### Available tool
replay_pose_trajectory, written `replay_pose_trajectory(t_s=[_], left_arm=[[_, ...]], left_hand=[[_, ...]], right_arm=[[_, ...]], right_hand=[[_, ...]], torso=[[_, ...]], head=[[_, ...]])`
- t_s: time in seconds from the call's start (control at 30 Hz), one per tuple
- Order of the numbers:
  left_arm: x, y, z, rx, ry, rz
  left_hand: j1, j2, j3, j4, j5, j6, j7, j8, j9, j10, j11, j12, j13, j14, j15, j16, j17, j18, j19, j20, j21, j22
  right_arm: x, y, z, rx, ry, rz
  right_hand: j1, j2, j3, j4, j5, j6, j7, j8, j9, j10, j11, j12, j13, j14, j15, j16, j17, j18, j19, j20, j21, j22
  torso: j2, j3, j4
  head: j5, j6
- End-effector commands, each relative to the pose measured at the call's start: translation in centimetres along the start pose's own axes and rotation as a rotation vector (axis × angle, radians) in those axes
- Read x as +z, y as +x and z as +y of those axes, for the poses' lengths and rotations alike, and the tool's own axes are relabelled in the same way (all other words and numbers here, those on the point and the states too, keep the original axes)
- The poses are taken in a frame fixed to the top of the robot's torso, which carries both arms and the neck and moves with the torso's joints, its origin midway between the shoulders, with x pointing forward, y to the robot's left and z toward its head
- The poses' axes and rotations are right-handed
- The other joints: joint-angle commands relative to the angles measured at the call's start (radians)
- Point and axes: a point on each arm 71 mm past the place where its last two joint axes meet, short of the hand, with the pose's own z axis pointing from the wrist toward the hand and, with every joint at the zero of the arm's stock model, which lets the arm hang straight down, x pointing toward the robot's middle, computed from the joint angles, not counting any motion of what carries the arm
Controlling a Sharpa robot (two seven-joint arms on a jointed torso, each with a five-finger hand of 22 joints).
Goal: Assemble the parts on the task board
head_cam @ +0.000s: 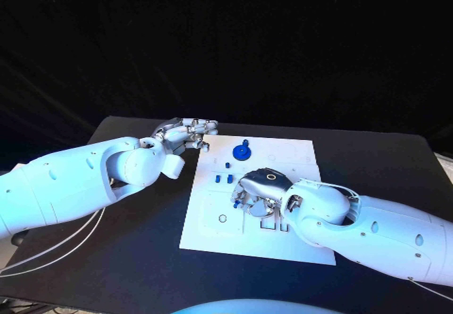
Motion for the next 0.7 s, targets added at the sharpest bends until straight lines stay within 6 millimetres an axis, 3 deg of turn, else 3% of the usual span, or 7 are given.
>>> replay_pose_trajectory(t_s=[0.03,0.2,0.33,0.53,0.7], left_arm=[[0.03,0.13,-0.06,0.001,0.005,0.011],[0.04,0.19,-0.05,0.001,0.005,0.013],[0.07,0.20,-0.03,0.001,0.003,0.014],[0.10,0.24,0.02,0.000,-0.003,0.017],[0.08,0.17,0.04,0.000,-0.007,0.017]], left_hand=[[-0.011,0.003,-0.005,-0.001,0.004,-0.007,0.003,0.005,0.001,-0.007,-0.001,0.005,0.002,-0.007,-0.002,0.001,-0.001,0.020,-0.002,0.002,-0.007,-0.001],[-0.011,0.003,-0.005,-0.001,0.004,-0.007,0.003,0.005,0.001,-0.007,-0.001,0.005,0.002,-0.007,-0.002,0.001,-0.001,0.020,-0.002,0.002,-0.007,-0.001],[-0.009,0.004,-0.006,-0.001,0.004,-0.007,0.002,0.006,0.001,-0.008,-0.002,0.006,0.002,-0.007,-0.002,0.001,-0.002,0.020,-0.002,0.002,-0.008,-0.002],[-0.007,0.004,-0.007,-0.002,0.004,-0.008,0.002,0.006,0.001,-0.010,-0.002,0.007,0.002,-0.008,-0.002,0.000,-0.003,0.020,-0.002,0.002,-0.008,-0.002],[-0.016,0.000,-0.022,0.005,0.003,-0.013,0.004,0.007,0.001,-0.016,0.001,0.012,0.003,-0.012,0.000,-0.002,-0.011,0.020,-0.002,0.003,-0.013,-0.006]], right_arm=[[0.01,0.26,0.12,-0.018,-0.001,0.027],[0.22,0.45,0.01,-0.048,0.028,0.050],[0.49,0.68,-0.16,-0.072,0.060,0.068],[0.73,0.88,-0.49,-0.079,0.091,0.067],[0.70,0.82,-0.56,-0.071,0.091,0.050]], right_hand=[[-0.006,-0.003,0.001,0.006,0.000,0.006,-0.001,0.003,0.002,0.000,0.005,-0.004,0.001,0.000,0.009,0.004,0.002,-0.012,0.000,0.005,0.006,0.001],[-0.009,-0.005,-0.001,0.008,0.000,0.007,-0.002,0.002,0.002,0.001,0.005,-0.004,0.001,0.000,0.008,0.005,0.002,-0.012,-0.001,0.006,0.006,0.001],[-0.030,-0.019,-0.015,0.021,-0.001,-0.005,0.001,-0.005,0.000,-0.016,0.010,-0.011,-0.001,-0.004,0.012,0.004,0.003,-0.008,-0.014,0.008,-0.006,-0.019],[-0.087,-0.075,-0.074,0.059,-0.001,-0.109,0.035,-0.012,-0.023,-0.115,0.039,-0.008,0.000,-0.041,0.037,-0.010,-0.001,0.013,-0.089,0.028,-0.085,-0.140],[-0.078,-0.083,-0.130,0.074,0.000,-0.138,0.039,-0.008,-0.023,-0.172,0.047,0.008,0.004,-0.061,0.044,-0.011,-0.001,0.026,-0.128,0.039,-0.132,-0.204]], torso=[[0.000,0.0002,-0.0002],[0.000,0.0000,-0.0003],[0.000,-0.0005,0.0002],[0.000,-0.0011,-0.0005],[0.000,-0.0005,0.0000]], head=[[0.001,-0.001],[0.000,-0.001],[0.000,-0.003],[0.001,-0.006],[0.001,-0.007]])
